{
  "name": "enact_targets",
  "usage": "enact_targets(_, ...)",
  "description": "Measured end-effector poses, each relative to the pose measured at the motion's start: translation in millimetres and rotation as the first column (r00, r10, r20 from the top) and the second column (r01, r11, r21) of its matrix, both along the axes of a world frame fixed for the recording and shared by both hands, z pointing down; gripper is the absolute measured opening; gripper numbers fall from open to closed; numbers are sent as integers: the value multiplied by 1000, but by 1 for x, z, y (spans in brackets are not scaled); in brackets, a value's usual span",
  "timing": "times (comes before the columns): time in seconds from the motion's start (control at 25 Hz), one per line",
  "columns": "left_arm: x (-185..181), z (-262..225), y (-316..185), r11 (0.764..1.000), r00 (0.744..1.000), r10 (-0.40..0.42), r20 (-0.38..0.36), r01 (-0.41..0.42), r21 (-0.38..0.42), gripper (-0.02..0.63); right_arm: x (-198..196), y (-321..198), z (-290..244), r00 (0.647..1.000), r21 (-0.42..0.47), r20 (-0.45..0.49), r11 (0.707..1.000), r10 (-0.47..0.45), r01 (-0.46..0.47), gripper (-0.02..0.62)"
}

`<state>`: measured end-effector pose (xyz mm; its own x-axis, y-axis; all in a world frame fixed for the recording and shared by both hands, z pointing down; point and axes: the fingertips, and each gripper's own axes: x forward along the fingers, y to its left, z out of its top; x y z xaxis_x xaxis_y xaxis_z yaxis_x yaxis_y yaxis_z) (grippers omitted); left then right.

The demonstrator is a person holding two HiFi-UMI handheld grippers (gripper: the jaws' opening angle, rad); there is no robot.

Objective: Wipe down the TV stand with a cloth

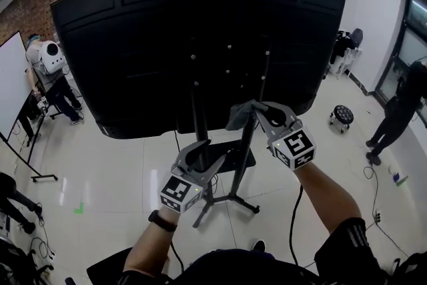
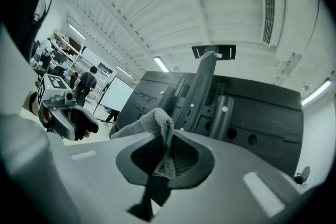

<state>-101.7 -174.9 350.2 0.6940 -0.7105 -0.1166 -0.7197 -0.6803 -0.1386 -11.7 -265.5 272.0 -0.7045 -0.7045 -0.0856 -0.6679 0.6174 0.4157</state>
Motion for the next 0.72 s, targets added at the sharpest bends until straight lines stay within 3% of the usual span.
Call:
enact_targets(0.44, 53, -115, -32, 985, 1000, 1, -11, 1, 174, 230, 33, -27, -120, 993, 200, -114, 979, -24, 47, 21)
enact_targets(0.72, 86, -169, -64, 969, 999, -24, 30, 16, 247, 229, 38, -72, -166, 987, 225, -157, 972, -27, 62, 21)
